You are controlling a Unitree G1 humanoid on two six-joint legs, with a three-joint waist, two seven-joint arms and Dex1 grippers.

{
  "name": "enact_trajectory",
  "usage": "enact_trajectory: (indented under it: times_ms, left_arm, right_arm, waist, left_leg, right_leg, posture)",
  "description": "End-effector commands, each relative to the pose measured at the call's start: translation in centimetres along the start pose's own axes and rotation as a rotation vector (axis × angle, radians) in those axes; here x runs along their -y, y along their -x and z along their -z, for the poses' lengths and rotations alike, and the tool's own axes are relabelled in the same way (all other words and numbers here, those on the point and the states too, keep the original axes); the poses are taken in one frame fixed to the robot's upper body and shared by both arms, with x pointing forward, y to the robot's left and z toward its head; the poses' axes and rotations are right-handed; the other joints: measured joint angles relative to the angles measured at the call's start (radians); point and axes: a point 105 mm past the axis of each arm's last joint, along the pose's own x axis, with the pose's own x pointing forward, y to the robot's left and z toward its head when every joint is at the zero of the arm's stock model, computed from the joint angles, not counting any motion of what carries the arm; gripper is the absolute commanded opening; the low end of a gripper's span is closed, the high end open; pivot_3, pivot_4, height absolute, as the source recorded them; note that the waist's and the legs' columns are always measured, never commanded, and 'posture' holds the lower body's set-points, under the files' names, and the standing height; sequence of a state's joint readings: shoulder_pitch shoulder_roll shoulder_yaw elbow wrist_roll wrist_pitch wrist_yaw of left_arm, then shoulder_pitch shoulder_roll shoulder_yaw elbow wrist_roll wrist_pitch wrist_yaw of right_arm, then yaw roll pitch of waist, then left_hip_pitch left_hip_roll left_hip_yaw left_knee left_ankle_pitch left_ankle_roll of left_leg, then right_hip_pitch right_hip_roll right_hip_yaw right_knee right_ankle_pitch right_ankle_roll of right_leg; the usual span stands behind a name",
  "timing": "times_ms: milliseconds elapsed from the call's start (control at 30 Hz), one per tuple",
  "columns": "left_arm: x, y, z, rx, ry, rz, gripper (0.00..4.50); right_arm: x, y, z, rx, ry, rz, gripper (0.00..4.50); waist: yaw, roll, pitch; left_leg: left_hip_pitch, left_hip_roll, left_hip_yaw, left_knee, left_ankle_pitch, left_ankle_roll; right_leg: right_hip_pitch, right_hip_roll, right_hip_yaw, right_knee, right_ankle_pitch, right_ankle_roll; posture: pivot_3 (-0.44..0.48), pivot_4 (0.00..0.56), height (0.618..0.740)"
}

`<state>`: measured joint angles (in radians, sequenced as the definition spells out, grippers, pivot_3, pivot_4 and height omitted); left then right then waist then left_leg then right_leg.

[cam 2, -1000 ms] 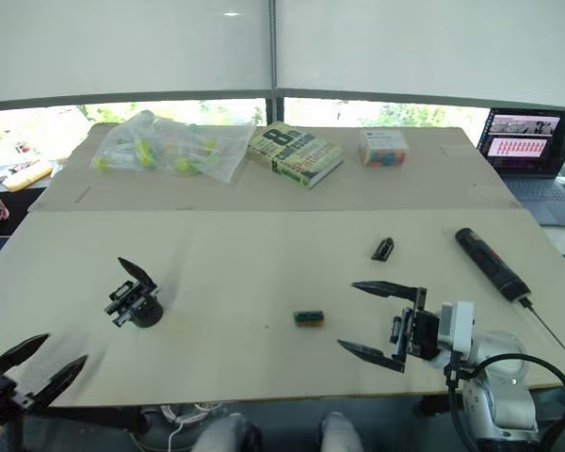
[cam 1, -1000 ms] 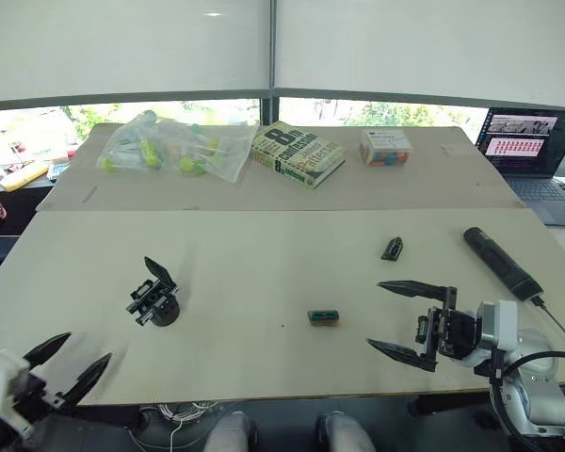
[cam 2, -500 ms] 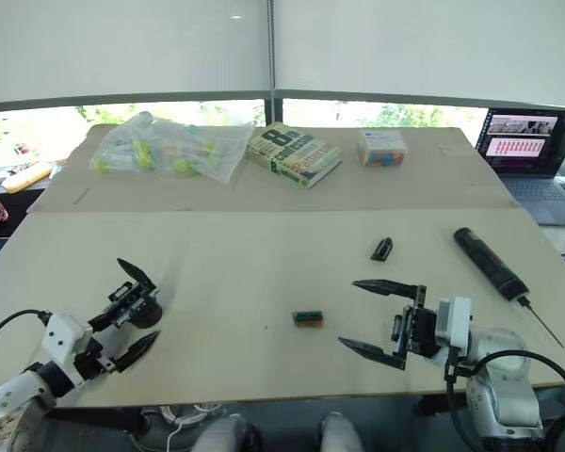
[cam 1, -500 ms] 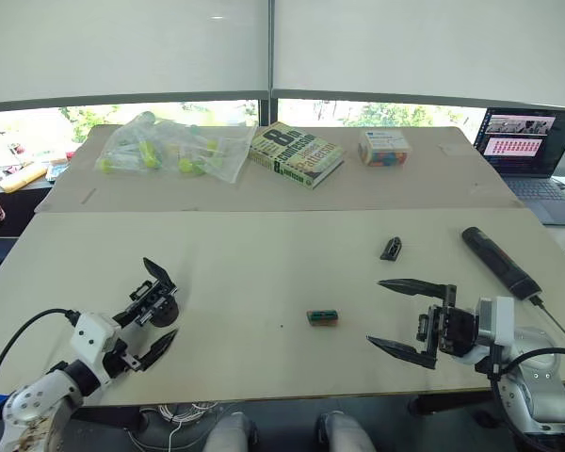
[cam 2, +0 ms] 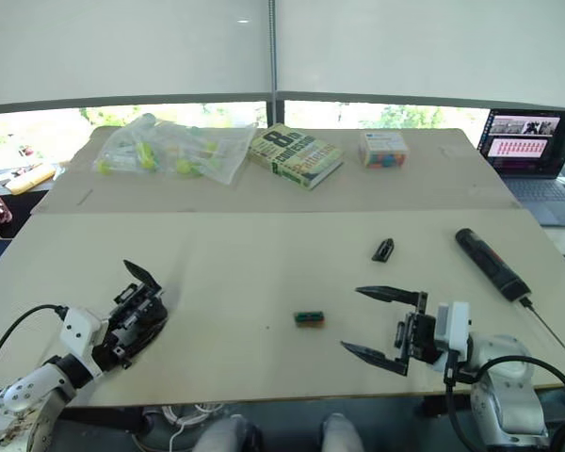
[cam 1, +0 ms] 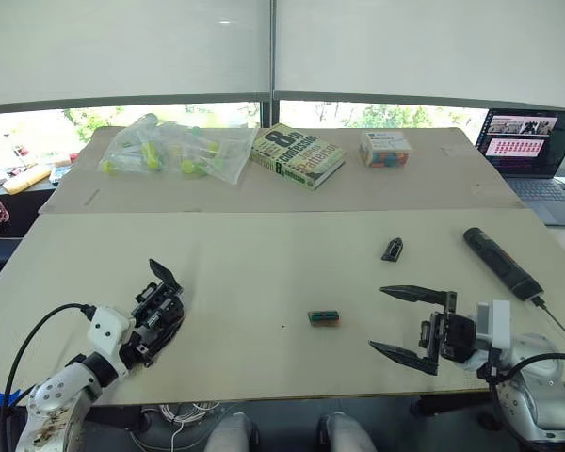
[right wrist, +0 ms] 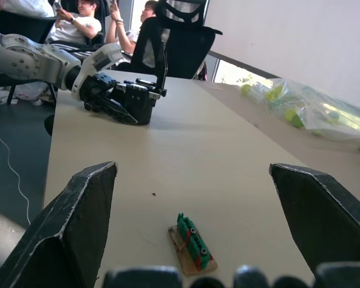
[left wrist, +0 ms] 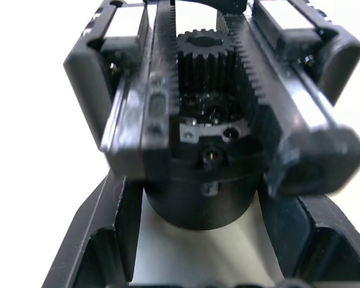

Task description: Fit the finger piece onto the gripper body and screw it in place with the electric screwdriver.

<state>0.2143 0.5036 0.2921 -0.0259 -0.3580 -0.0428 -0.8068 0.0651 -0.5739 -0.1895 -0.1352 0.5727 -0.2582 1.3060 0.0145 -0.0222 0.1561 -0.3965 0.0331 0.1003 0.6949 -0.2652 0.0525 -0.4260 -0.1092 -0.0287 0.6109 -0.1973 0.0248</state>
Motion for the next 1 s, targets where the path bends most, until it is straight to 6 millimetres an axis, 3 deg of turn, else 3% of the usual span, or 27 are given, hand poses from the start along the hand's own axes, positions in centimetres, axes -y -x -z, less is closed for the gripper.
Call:
enact_trajectory:
  times_ms: [33, 167, 333, 533, 700, 833, 1000]
  left_arm:
    - [1.1, -1.3, -2.6, 0.115, 0.011, 0.060, 2.28]
    - [1.9, -3.9, -6.1, 0.176, 0.006, 0.105, 2.28]
    - [5.0, -8.3, -9.1, 0.212, -0.030, 0.228, 2.28]
    - [9.1, -13.1, -8.9, 0.186, -0.099, 0.360, 2.28]
    - [12.0, -15.7, -8.8, 0.180, -0.146, 0.436, 2.28]
    - [13.2, -17.0, -9.2, 0.189, -0.148, 0.458, 2.28]
    - [13.9, -17.2, -8.8, 0.176, -0.144, 0.484, 2.28]
  right_arm:
    - [0.3, 1.3, -0.5, -0.014, 0.052, 0.030, 4.50]
    - [0.2, 2.7, -0.5, -0.045, 0.045, 0.055, 4.50]
    - [-0.2, 3.7, -0.1, -0.081, 0.042, 0.079, 4.50]
    - [-0.6, 3.8, 0.1, -0.090, 0.043, 0.108, 4.50]
    - [-0.8, 3.8, 0.0, -0.096, 0.047, 0.129, 4.50]
    - [-0.9, 3.9, 0.0, -0.104, 0.049, 0.145, 4.50]
    - [-1.0, 4.2, -0.1, -0.112, 0.050, 0.157, 4.50]
  waist:
    - [0.004, 0.000, 0.000]
    - [0.014, -0.002, 0.001]
    - [0.016, -0.002, 0.001]
    - [0.005, -0.002, 0.001]
    - [-0.002, -0.003, 0.002]
    - [0.000, -0.003, 0.002]
    - [-0.003, -0.003, 0.002]
  left_leg:
    - [0.000, 0.000, 0.000, 0.000, 0.000, 0.000]
    - [-0.001, 0.000, -0.001, 0.001, 0.000, 0.000]
    - [-0.002, -0.001, -0.003, 0.002, 0.000, 0.000]
    - [-0.001, -0.003, -0.003, 0.001, 0.000, 0.000]
    - [-0.002, -0.003, -0.003, 0.001, 0.000, 0.000]
    - [-0.002, -0.003, -0.004, 0.001, 0.000, 0.000]
    - [-0.002, -0.003, -0.005, 0.001, 0.000, 0.000]
  right_leg:
    - [0.000, 0.000, 0.000, 0.000, 0.000, 0.000]
    - [0.000, 0.000, -0.001, 0.000, 0.000, 0.001]
    - [0.001, 0.001, -0.002, 0.000, 0.003, 0.006]
    - [0.002, 0.002, -0.002, 0.000, 0.004, 0.007]
    - [0.001, 0.003, -0.002, 0.000, 0.003, 0.007]
    - [0.001, 0.003, -0.001, -0.001, 0.003, 0.007]
    - [0.001, 0.003, 0.000, 0.000, 0.003, 0.008]
  posture:
    - [0.000, 0.150, 0.740]
    - [0.000, 0.150, 0.740]
    - [0.000, 0.150, 0.740]
    - [0.000, 0.150, 0.740]
    - [0.000, 0.150, 0.740]
    - [0.000, 0.150, 0.740]
    - [0.000, 0.150, 0.740]
